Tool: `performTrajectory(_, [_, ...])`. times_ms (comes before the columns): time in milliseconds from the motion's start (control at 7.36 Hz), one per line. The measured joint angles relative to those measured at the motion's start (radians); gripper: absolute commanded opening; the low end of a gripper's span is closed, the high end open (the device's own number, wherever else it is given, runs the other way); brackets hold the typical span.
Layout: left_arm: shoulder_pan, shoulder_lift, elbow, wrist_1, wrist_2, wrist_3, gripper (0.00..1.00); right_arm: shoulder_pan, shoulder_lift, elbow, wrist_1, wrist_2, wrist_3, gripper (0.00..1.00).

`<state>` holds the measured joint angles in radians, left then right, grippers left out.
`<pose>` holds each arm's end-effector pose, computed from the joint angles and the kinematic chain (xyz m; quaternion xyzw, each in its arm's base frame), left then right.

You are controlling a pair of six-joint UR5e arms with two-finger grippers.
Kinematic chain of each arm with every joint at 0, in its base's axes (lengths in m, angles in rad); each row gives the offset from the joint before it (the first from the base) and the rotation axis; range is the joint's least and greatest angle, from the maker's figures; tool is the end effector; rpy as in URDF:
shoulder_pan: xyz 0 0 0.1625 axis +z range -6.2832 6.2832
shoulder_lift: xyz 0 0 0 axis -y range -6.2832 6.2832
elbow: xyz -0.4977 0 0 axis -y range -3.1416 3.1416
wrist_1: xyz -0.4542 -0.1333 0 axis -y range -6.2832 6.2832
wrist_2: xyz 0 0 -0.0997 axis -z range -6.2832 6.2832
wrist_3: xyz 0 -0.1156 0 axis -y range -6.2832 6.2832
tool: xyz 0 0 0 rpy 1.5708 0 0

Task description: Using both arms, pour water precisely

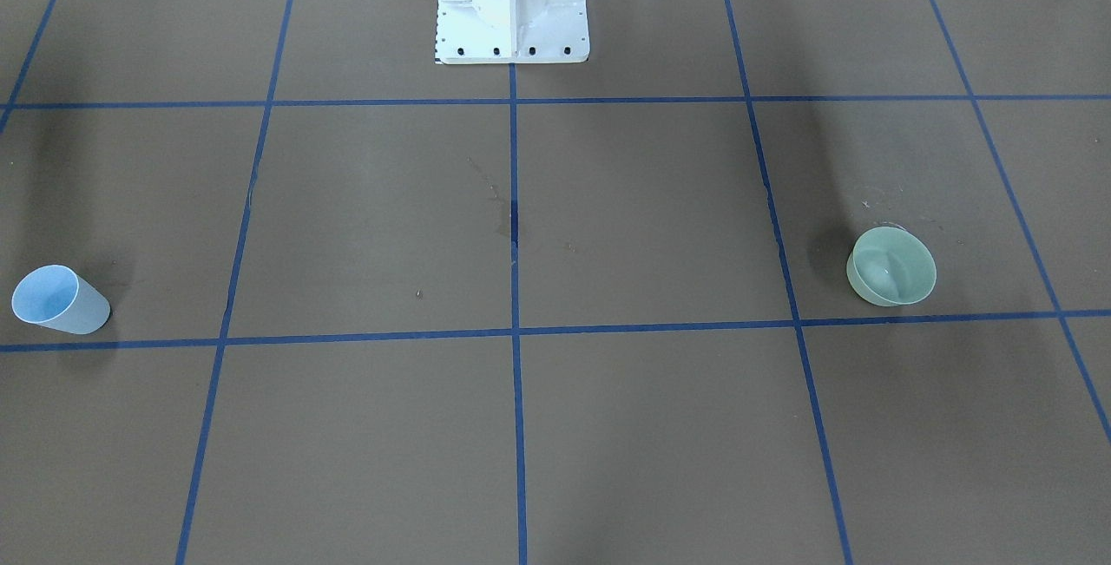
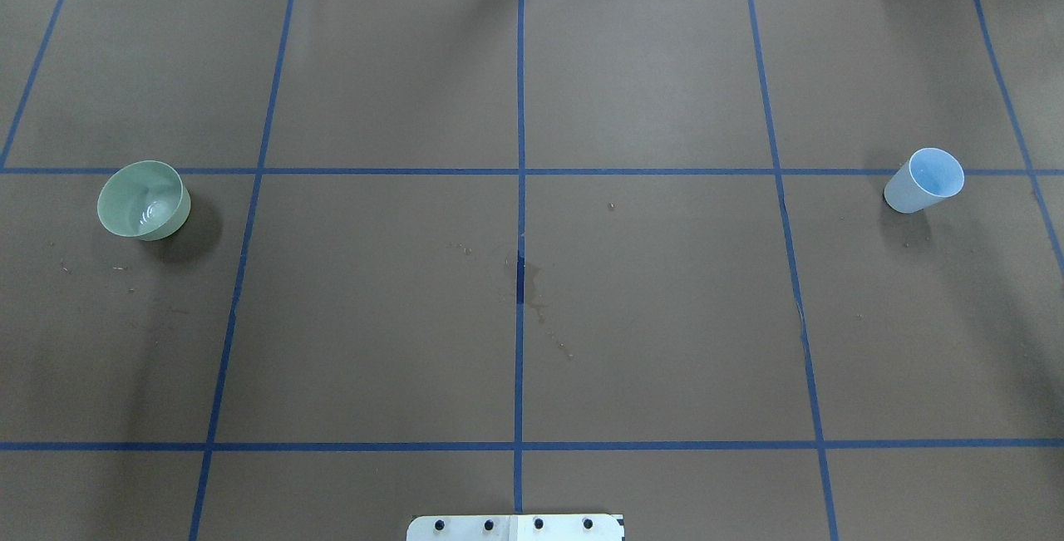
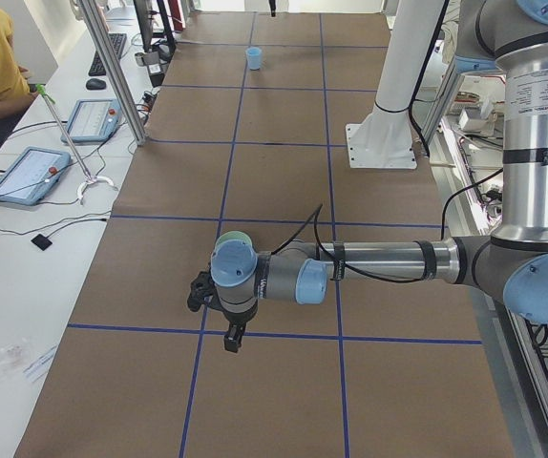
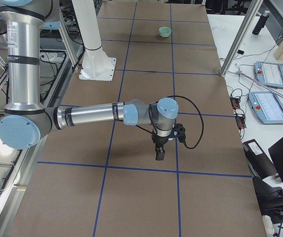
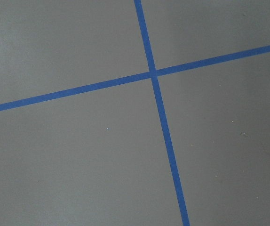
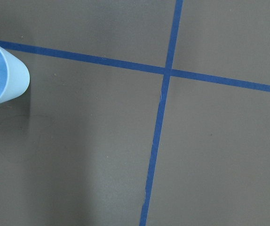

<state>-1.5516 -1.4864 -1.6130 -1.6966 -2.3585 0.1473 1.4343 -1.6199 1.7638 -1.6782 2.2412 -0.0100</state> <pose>-0.0414 -0.5189 0.7505 0.0631 0.3802 0.0927 0.9181 -0.0109 -0.5315 0.6813 -0.0036 -0.3293 -0.0751 0.9412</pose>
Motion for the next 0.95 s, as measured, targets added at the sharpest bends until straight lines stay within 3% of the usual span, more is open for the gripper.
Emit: performTrajectory(951, [0.0, -0.003, -0.015, -0.048, 0.002, -0.006, 1.0, 0.0, 0.003, 0.009, 0.001, 0.004, 0.0, 1.0])
